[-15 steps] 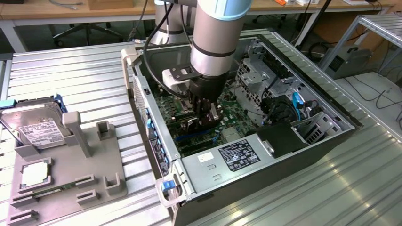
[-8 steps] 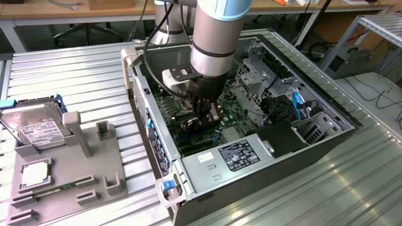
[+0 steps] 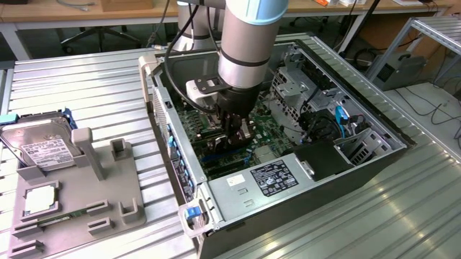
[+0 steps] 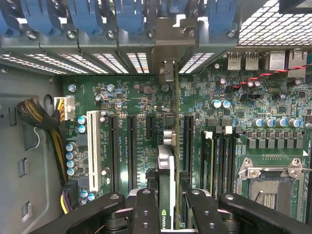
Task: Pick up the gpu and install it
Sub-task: 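Insert the gpu into the slot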
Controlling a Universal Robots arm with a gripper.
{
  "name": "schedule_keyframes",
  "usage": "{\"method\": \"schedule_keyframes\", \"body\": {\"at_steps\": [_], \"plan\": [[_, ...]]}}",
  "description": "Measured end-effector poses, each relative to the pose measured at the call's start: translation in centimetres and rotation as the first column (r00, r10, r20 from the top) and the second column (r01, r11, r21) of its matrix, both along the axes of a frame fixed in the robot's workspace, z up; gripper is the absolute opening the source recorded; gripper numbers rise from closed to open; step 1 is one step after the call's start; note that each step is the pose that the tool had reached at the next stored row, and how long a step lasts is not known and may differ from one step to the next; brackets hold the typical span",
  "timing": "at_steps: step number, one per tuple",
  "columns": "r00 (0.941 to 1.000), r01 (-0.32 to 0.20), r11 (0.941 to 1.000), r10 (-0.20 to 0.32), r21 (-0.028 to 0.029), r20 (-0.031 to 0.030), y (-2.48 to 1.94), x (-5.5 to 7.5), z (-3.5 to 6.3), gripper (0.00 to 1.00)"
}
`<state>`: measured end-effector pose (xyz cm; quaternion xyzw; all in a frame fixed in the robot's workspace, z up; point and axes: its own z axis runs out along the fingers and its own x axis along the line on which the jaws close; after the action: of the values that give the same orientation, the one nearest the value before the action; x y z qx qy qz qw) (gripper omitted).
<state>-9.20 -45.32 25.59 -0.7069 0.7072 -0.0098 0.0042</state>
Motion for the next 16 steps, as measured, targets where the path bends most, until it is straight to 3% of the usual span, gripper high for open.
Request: {"method": "schedule_keyframes", "body": {"at_steps": [16], "plan": [[1.0000, 0.000, 1.0000, 0.000, -0.0003, -0.0002, 0.00, 0.00, -0.15, 0.27]]}}
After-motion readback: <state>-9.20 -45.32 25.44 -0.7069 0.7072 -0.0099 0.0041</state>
